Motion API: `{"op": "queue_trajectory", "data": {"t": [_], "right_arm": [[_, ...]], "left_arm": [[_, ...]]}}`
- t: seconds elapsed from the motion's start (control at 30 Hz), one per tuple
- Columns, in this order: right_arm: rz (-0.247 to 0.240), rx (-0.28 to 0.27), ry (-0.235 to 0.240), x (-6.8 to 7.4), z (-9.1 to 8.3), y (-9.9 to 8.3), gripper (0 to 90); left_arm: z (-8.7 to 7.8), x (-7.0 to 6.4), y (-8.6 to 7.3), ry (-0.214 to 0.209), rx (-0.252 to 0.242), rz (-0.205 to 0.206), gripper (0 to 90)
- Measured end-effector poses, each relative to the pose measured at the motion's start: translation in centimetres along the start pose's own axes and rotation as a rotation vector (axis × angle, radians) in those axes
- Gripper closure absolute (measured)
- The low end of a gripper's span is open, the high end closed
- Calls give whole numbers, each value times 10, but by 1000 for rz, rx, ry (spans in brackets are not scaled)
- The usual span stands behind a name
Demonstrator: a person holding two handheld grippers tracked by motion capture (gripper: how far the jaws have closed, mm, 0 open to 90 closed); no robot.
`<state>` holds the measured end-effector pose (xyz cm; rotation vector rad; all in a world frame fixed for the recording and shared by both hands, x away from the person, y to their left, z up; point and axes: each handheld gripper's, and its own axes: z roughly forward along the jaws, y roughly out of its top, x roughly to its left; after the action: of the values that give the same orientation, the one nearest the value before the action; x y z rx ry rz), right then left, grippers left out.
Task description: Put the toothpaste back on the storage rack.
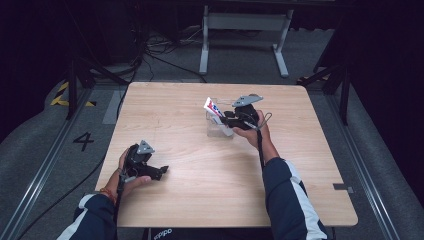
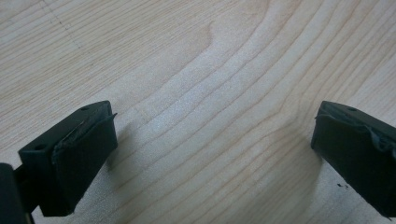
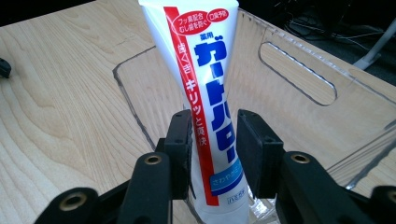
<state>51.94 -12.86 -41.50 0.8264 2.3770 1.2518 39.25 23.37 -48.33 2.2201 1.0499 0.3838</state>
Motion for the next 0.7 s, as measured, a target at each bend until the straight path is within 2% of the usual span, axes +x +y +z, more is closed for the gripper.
{"op": "queue_trajectory", "data": {"t": [0.7], "right_arm": [[-36,43,-5,5,-15,4,622]], "left_arm": [[0,0,0,3,2,6,7]]}}
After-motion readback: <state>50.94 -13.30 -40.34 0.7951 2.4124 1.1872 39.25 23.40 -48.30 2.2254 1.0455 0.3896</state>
